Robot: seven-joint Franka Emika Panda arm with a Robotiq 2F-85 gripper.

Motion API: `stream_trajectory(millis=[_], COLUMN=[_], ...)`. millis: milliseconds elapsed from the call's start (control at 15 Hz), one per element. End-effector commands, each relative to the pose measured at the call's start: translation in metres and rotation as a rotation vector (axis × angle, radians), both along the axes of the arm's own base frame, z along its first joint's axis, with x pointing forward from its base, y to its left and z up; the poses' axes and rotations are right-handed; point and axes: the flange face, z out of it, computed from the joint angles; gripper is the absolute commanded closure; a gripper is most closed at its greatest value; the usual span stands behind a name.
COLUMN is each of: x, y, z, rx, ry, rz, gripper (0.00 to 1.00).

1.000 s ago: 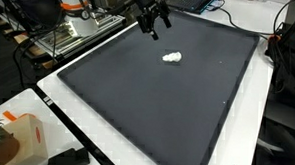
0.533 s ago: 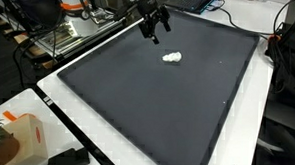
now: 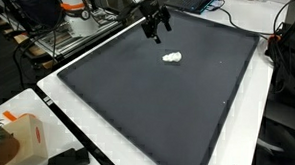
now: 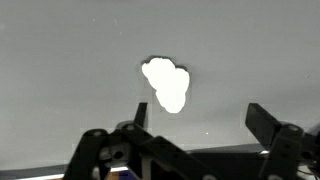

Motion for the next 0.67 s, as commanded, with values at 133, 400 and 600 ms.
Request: stream_trajectory(millis=[133,400,600], x=[0.0008,0.0041,0.0046], y=[0.0006,-0.009,-0.0076], z=[0.0003,0.0035,0.0022], rx=[-0.001,-0.013,-0.002], ry=[0.0,0.0,-0.006], rz=[0.0,-0.029,-0.022], gripper=[0.0,0.0,0.0])
